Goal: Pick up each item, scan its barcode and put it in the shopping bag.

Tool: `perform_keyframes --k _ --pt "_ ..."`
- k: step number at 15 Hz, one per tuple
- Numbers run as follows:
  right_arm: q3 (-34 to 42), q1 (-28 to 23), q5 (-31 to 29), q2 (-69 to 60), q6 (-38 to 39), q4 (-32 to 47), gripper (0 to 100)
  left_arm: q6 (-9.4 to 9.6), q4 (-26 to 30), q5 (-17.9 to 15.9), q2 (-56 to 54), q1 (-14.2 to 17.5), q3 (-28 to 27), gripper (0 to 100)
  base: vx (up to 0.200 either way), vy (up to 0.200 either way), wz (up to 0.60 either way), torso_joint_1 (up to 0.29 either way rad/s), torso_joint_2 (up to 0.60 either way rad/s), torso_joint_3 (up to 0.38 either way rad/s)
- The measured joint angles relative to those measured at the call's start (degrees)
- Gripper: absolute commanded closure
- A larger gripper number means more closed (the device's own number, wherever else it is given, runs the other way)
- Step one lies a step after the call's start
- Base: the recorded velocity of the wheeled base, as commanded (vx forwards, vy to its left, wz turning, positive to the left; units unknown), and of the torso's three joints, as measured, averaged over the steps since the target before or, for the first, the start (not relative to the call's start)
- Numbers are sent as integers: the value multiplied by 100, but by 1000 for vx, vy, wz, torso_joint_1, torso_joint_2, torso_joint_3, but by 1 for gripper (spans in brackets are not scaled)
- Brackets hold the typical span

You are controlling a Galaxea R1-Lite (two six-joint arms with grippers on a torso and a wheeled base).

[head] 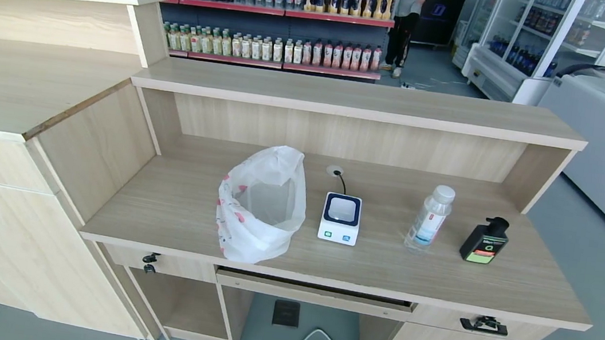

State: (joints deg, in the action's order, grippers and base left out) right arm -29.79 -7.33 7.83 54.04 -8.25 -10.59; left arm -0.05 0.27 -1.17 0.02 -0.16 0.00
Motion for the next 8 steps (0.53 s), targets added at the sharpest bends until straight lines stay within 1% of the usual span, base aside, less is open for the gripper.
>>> perform_keyframes --k 2,4,5,8 --pt "67 -217 244 642 -59 -152 0 -2 -2 0 0 0 0 0 0 0 0 0 0 0" --pt "174 -400 446 1407 -201 -790 0 -2 0 0 0 0 0 0 0 0 0 0 0 0" --pt "238 -474 508 1763 -382 -1078 0 0 -2 -5 0 -5 0 0 0 0 0 0 0 0" --pt "262 -734 583 2845 -934 -1598 0 -2 -2 -2 0 -5 0 0 0 0 0 0 0 0"
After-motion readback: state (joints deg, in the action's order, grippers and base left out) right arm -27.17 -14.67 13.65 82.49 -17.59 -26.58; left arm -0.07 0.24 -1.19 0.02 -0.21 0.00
